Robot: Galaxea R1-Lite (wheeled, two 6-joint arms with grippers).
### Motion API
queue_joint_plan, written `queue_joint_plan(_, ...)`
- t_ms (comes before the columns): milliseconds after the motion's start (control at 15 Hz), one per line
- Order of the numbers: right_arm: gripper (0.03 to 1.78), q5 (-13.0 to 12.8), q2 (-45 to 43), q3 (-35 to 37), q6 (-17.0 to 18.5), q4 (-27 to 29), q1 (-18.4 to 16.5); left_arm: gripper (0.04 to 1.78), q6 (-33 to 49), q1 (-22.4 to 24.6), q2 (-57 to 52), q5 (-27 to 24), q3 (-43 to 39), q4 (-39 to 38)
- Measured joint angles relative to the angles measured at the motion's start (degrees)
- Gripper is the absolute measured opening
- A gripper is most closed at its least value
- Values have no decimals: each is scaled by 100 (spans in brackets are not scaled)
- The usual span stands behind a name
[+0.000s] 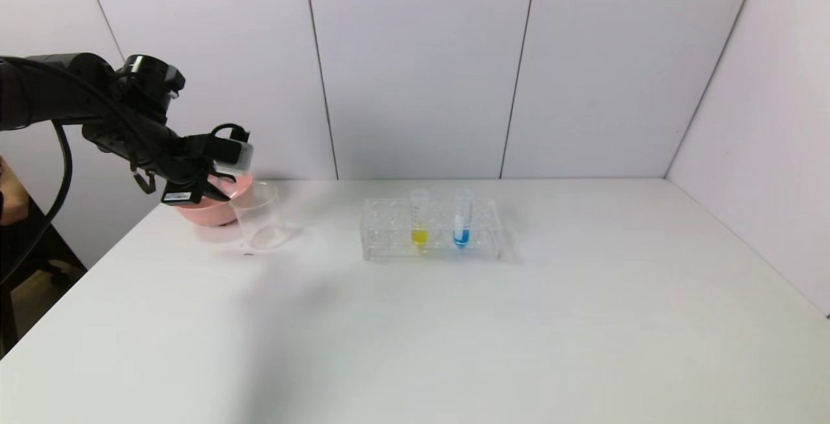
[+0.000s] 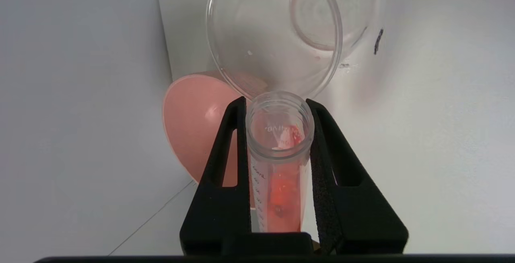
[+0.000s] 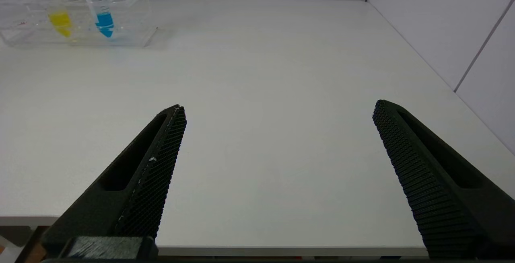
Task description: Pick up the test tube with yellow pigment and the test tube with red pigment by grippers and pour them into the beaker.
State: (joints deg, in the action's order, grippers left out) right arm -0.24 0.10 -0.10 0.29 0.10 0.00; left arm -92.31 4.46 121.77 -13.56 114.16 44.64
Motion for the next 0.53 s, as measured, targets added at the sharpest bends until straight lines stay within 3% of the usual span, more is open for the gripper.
queue_joint_plan(533,170,-2,0,0,0,0,0,45,41,22,-91,9,20,150)
